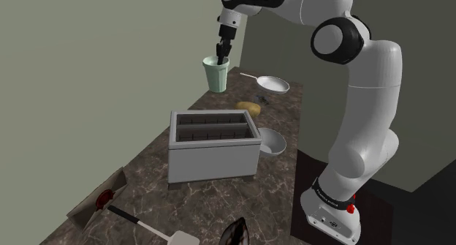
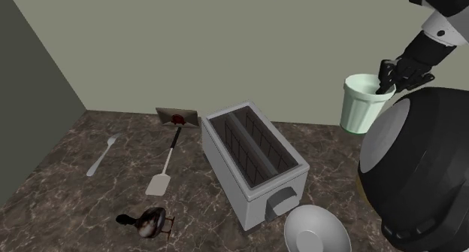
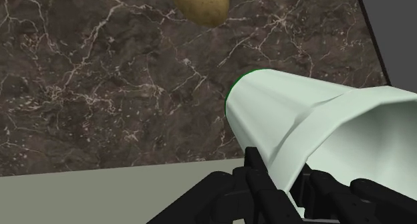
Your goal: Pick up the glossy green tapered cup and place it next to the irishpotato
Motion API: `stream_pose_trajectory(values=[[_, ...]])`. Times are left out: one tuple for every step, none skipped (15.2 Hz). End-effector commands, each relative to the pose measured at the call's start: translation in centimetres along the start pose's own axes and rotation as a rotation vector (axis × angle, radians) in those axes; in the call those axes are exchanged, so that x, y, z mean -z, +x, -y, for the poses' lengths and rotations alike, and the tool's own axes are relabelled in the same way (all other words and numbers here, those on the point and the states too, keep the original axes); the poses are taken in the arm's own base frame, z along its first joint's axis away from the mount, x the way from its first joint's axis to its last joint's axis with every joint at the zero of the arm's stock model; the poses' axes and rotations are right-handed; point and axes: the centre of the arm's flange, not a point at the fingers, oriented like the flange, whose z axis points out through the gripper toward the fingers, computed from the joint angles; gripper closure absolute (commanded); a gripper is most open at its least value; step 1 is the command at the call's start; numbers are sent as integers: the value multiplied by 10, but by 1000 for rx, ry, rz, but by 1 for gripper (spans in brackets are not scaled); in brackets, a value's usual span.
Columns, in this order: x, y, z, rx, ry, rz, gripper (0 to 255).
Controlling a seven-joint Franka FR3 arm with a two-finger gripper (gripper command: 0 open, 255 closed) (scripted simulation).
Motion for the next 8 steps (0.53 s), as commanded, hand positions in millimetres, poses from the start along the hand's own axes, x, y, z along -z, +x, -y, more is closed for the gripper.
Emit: stream_pose_trajectory(values=[[-10,-1,-2,0,-1,-1,255],[-15,-1,-3,0,-1,-1,255],[-20,-1,-4,0,-1,-1,255],[-26,-2,-5,0,-1,-1,255],[-31,-2,-6,0,-1,-1,255],[-36,-2,-7,0,-1,-1,255],[-41,-2,-8,0,-1,-1,255],[-46,-2,-9,0,-1,-1,255]])
